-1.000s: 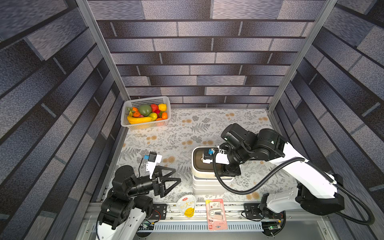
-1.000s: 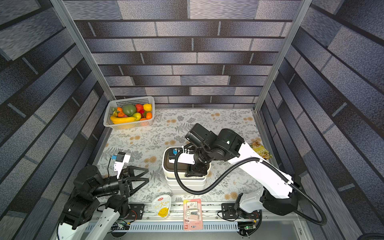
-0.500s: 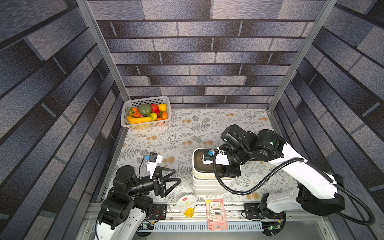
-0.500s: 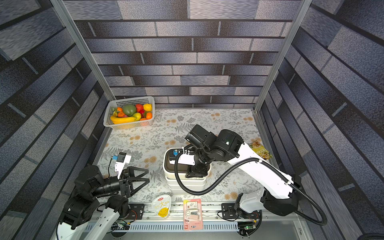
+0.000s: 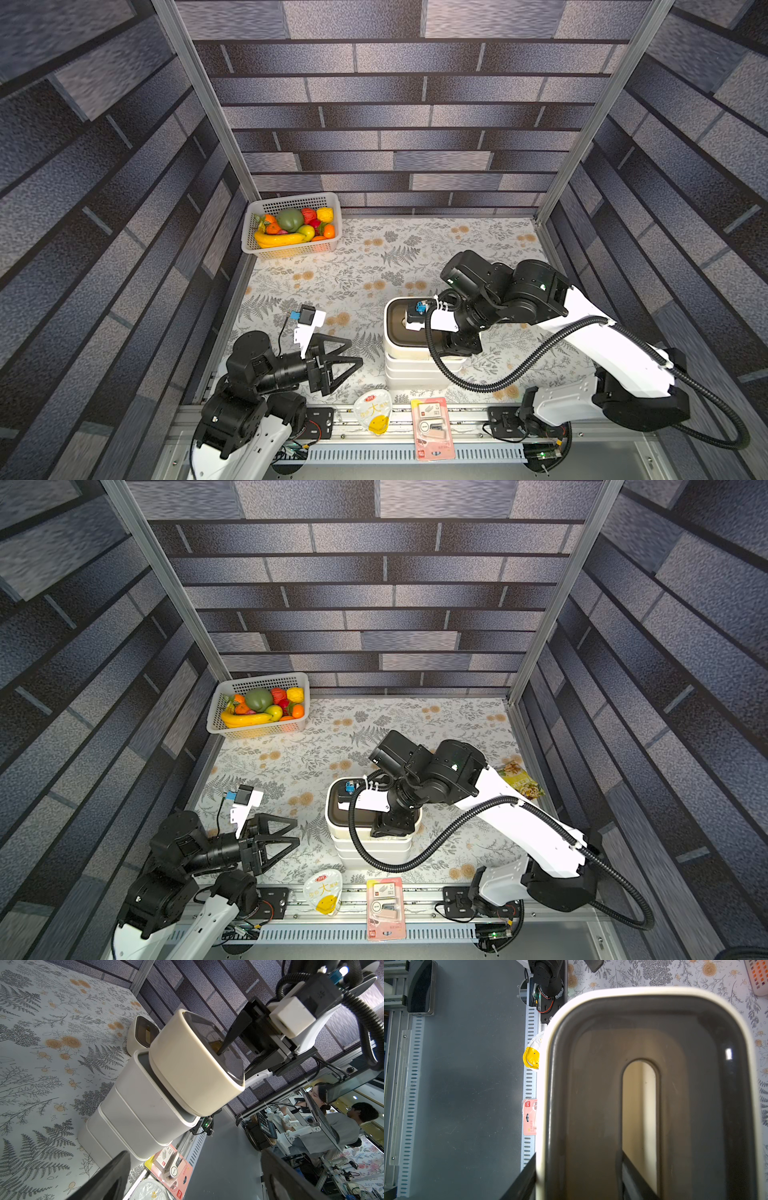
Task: Stack the tissue boxes
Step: Place the tissue box at the tissue box.
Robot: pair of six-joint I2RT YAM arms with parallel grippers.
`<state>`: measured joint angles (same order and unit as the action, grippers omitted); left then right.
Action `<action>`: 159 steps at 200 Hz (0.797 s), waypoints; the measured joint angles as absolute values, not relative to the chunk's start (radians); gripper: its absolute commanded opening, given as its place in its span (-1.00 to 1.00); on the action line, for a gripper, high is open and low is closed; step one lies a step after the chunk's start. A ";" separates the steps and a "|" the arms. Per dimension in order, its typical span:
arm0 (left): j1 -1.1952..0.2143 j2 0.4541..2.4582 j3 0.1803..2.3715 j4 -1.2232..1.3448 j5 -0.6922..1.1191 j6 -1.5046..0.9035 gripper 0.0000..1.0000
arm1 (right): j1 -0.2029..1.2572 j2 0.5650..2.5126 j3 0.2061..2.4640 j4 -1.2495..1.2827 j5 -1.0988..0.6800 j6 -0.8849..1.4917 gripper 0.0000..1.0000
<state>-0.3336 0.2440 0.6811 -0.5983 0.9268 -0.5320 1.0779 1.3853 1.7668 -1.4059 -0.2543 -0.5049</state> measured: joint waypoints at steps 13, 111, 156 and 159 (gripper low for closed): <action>-0.334 0.244 0.681 -0.599 0.926 -0.532 1.00 | 1.078 1.385 1.767 -1.406 -0.254 -0.505 -0.17; -0.347 0.244 0.681 -0.599 0.915 -0.532 1.00 | 1.078 1.395 1.767 -1.406 -0.253 -0.504 -0.16; -0.348 0.244 0.681 -0.599 0.915 -0.532 1.00 | 1.078 1.395 1.767 -1.406 -0.253 -0.501 -0.14; -0.348 0.244 0.681 -0.599 0.915 -0.532 1.00 | 1.078 1.395 1.767 -1.406 -0.253 -0.502 -0.14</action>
